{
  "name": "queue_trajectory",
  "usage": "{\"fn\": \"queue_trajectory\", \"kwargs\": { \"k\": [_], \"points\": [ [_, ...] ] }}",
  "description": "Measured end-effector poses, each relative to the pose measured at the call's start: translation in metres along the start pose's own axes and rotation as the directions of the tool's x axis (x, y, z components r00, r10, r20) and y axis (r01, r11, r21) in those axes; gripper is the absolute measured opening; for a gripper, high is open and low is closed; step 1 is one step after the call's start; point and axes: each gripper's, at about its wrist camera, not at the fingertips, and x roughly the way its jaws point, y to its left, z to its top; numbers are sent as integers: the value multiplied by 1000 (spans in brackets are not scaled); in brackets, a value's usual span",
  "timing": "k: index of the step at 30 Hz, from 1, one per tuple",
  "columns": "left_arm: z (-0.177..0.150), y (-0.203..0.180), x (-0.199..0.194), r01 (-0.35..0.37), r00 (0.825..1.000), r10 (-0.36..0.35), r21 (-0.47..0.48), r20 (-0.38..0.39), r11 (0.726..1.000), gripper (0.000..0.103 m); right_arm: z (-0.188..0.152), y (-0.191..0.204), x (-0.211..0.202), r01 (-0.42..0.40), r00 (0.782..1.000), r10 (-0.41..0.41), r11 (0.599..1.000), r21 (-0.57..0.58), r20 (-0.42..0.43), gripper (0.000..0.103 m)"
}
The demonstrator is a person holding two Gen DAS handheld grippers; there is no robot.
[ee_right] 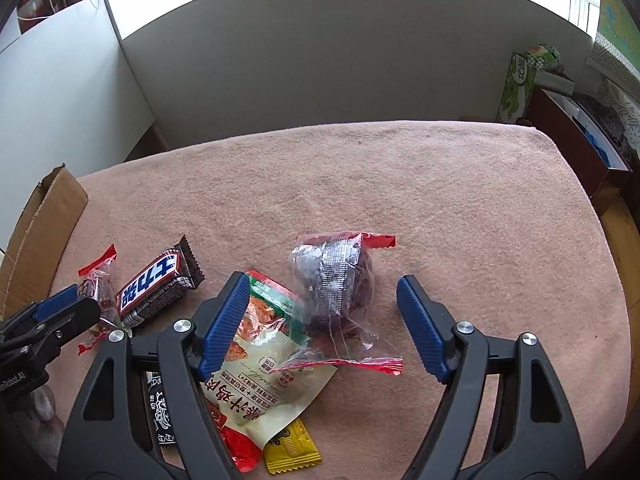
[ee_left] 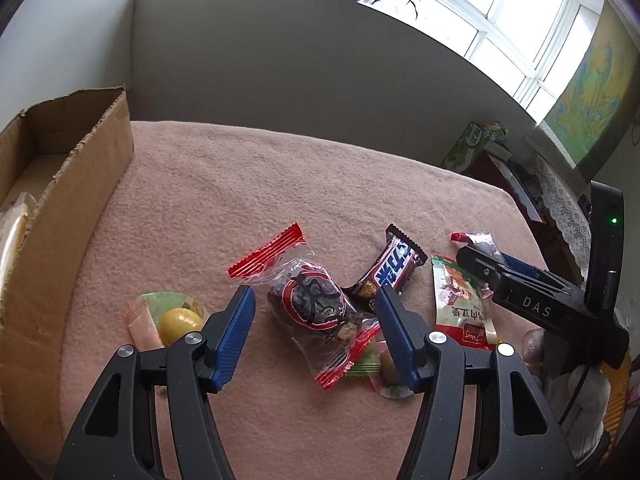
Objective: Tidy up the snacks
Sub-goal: 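Grasp the clear bag of dark candy with the right gripper, then carry the candy bag into the box and open the right gripper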
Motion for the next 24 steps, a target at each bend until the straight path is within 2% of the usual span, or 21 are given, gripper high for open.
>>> {"fn": "queue_trajectory", "kwargs": {
  "k": [8,9,11,13,15,24],
  "points": [
    [-3,1,7,-47,999,47,7,-5,999,62,1,-9,1,-12,1000,12,1000,22,2,78],
    [-3,3,7,-45,999,45,-1,-8,999,62,1,-8,1,-13,1000,13,1000,20,2,75],
    [-2,6,7,-37,999,37,-18,-7,999,61,1,-9,2,-8,1000,8,1000,21,-1,64],
    [-2,7,6,-38,999,38,-13,-7,999,53,1,-11,1,-9,1000,9,1000,28,4,50],
    [-3,5,7,-42,999,42,3,-3,999,49,0,-14,0,-31,1000,31,999,41,6,45],
    [-4,1,2,-18,1000,18,27,4,999,45,-3,-26,-18,-57,997,52,994,90,59,41]
  ]
}}
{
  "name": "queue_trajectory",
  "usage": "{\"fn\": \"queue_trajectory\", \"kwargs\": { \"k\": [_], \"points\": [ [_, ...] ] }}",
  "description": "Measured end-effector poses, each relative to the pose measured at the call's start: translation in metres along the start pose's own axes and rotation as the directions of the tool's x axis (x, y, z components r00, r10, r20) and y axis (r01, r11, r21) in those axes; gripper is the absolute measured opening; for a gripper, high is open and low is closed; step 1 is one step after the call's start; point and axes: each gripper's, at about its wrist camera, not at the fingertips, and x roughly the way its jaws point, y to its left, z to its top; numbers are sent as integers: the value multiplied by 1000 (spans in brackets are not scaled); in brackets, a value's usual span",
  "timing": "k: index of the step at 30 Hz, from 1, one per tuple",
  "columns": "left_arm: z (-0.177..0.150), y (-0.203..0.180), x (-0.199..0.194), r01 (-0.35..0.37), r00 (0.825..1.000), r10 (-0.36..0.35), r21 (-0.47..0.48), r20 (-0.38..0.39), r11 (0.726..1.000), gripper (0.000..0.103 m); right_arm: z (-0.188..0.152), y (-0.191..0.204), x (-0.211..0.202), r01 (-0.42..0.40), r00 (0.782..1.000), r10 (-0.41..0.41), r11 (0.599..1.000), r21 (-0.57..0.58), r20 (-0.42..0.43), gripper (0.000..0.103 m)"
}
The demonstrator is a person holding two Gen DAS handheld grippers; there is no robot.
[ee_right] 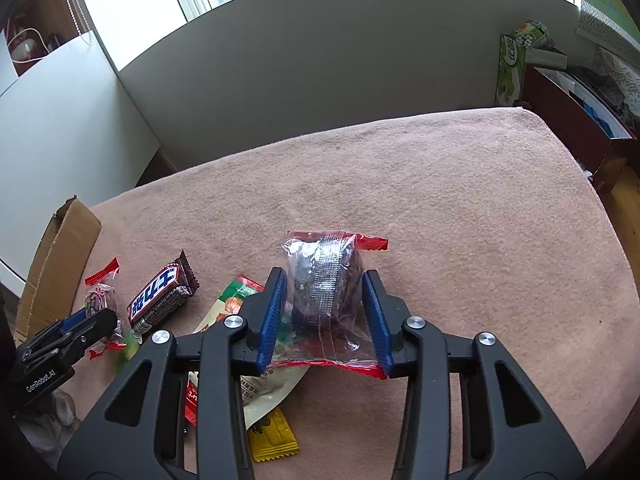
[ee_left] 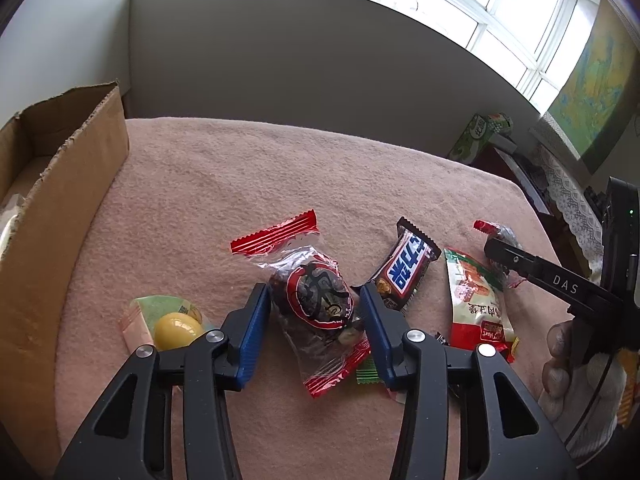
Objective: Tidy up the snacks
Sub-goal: 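Carry the candy bag into the box and open the right gripper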
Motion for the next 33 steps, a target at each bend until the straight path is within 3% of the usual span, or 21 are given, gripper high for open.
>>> {"fn": "queue_trajectory", "kwargs": {
  "k": [5,14,26,33],
  "points": [
    [0,0,-17,16,999,-16,2,42,1000,45,2,7,-26,-8,998,8,1000,3,67,41],
    [-1,13,-63,78,988,-77,-5,132,997,45,4,70,-58,-57,987,70,994,-91,144,41],
    [9,57,-111,47,968,-37,-35,250,998,45,15,181,-51,-150,974,183,963,-224,134,41],
    [21,102,-129,-18,955,44,-93,292,996,45,25,250,-34,-203,964,243,934,-295,104,41]
  ]
}}
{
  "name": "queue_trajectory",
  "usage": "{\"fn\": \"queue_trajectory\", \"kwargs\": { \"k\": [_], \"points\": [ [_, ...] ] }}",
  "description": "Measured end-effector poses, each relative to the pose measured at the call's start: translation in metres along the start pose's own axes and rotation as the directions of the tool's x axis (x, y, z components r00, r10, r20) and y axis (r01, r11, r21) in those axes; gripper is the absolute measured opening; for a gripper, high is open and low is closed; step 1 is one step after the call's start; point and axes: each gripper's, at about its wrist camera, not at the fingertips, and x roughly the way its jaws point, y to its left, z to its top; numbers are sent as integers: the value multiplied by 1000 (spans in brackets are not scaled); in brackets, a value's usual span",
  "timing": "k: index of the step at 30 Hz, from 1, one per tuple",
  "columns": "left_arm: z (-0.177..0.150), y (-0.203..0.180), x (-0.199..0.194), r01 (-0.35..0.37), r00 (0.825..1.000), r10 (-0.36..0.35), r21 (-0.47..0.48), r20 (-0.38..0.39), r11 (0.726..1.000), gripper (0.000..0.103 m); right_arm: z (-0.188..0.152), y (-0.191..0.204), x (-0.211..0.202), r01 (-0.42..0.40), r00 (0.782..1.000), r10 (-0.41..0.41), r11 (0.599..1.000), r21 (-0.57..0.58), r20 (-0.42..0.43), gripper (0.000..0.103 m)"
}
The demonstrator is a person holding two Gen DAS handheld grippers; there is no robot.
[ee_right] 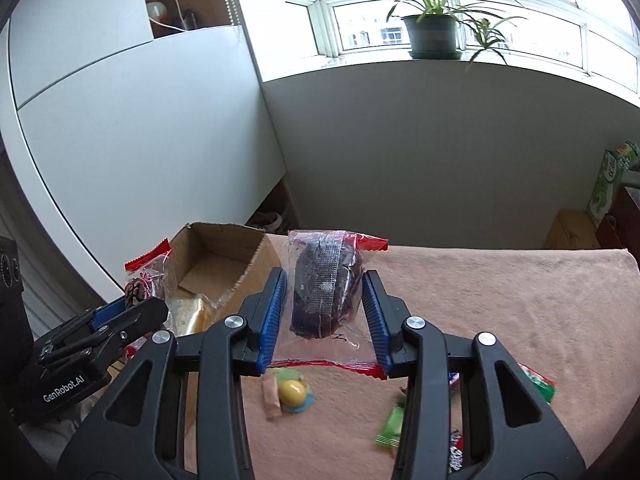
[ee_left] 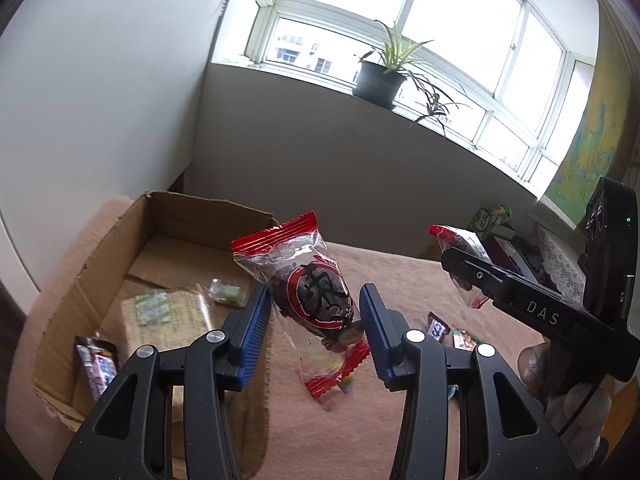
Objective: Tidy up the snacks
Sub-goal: 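Carry the candy bag into the box and open the right gripper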
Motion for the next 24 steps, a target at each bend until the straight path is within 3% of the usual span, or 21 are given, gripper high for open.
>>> {"fn": "queue_trajectory", "kwargs": {
  "k": [7,14,19,24],
  "points": [
    [14,53,-9,-80,996,82,-66,31,995,45,10,50,41,-61,998,59,997,-41,-38,41],
    [17,75,-7,-119,992,122,-96,26,988,45,6,76,72,-84,994,78,994,-65,-80,41],
    [13,84,-5,-144,989,145,-111,3,983,49,6,78,72,-85,995,82,995,-52,-56,75],
    [11,91,-10,-155,987,158,-136,13,978,62,6,75,66,-79,996,77,996,-50,-45,76]
  ]
}}
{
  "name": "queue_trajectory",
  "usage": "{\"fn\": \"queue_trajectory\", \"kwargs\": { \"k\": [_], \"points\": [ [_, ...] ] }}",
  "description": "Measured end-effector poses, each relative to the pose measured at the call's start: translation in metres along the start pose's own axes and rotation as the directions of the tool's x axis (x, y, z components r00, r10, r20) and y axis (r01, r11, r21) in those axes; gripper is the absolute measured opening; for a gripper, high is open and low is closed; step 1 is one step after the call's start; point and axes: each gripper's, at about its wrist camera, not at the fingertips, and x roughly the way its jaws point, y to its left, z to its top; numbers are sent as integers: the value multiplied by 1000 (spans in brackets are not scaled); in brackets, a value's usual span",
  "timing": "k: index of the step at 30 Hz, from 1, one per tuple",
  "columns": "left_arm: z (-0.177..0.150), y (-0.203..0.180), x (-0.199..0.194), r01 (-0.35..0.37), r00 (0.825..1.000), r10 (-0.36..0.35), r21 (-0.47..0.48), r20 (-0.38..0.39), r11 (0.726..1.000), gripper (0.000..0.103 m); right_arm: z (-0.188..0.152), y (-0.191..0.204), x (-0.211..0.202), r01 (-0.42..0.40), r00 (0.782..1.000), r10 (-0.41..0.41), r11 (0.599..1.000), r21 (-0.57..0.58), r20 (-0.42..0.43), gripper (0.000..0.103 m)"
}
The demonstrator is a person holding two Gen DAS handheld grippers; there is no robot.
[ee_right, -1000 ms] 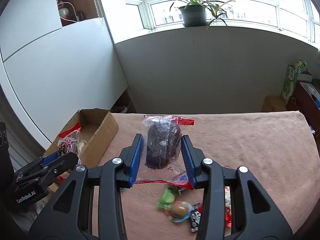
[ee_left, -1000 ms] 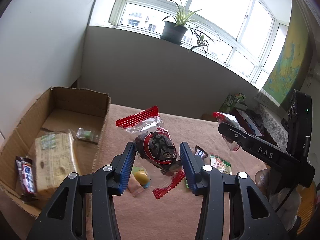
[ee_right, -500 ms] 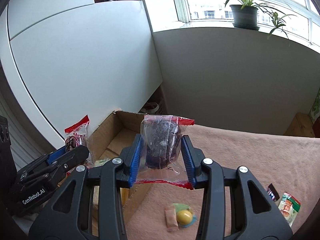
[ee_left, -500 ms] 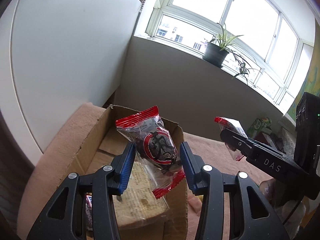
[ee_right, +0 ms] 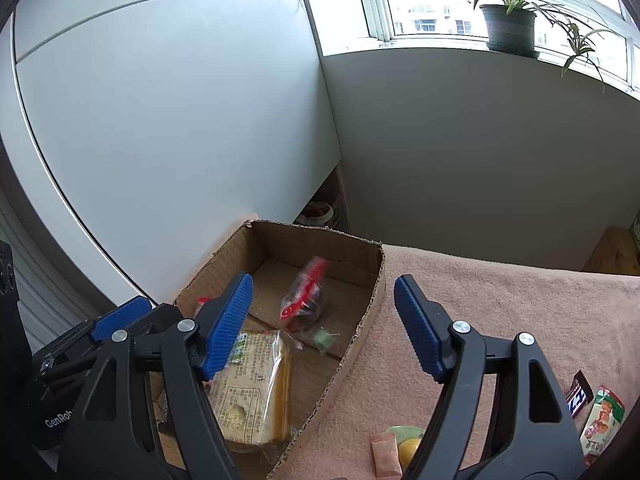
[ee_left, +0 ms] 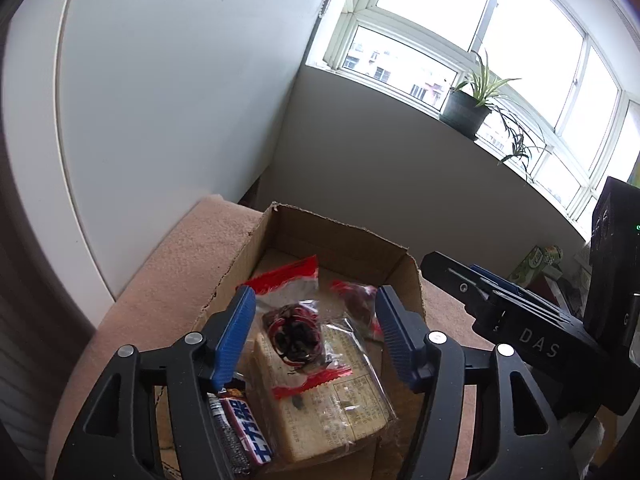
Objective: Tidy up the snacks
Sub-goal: 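Carry the candy bag into the box and open the right gripper, then grasp the Snickers bar with the left gripper while the right gripper grasps the jerky pouch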
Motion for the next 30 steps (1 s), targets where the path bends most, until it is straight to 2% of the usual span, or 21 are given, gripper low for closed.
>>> {"fn": "queue_trajectory", "kwargs": {
  "k": [10,16,19,23,30],
  "points": [
    [-3,-8,-12,15,1000,-16,23,26,1000,62,-6,-21,-19,40,999,-40,999,22,6,76],
    [-10,-32,-15,48,998,-50,70,23,996,62,-18,-48,-43,82,997,-82,996,41,5,76],
    [-16,-47,-16,73,997,-74,96,13,993,62,-26,-66,-63,109,994,-109,993,53,10,76],
    [-24,-68,-15,106,994,-107,129,-2,986,62,-41,-98,-88,188,982,-189,980,70,11,76],
    [-38,-104,-10,175,985,-169,175,-44,969,62,-77,-164,-113,262,965,-258,951,167,-46,76]
  ]
}}
